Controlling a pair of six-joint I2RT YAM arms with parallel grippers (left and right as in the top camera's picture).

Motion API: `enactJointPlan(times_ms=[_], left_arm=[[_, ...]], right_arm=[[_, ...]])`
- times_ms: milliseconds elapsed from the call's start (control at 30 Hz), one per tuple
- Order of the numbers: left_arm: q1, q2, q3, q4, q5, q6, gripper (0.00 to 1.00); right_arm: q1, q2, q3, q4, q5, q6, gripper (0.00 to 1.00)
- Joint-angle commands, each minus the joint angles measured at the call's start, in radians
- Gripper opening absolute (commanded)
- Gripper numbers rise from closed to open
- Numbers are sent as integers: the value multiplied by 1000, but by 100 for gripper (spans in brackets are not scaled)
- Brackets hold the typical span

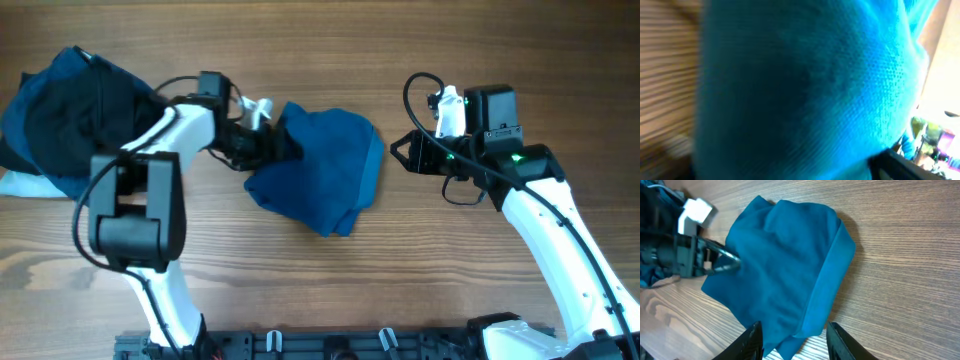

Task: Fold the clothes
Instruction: 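Carry the folded blue polo onto the left garment pile with the left gripper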

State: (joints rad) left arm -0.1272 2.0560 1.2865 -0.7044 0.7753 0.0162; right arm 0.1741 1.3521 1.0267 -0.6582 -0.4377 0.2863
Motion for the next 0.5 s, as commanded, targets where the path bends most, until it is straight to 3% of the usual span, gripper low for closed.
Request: enactJointPlan(times_ms=[0, 33, 67, 100, 133, 233, 467], left_arm=[[-78, 24, -9, 35, -16, 59, 63], [-91, 24, -9, 44, -48, 59, 43], [-100, 24, -9, 51, -66, 59, 30], [-108, 24, -9, 60, -65, 58, 8], [-111, 24, -8, 64, -56, 54, 4], [-97, 2, 32, 31, -4, -6, 4], [46, -230, 284, -207, 9, 33, 4]], right_arm=[[3, 8, -8, 4, -15, 4, 41], [3, 8, -8, 3, -15, 5, 41], [3, 8, -8, 3, -15, 5, 40], [3, 8, -8, 3, -15, 5, 40], [3, 8, -8, 3, -15, 5, 40], [3, 8, -8, 2, -15, 4, 40], [3, 8, -8, -11, -15, 4, 40]])
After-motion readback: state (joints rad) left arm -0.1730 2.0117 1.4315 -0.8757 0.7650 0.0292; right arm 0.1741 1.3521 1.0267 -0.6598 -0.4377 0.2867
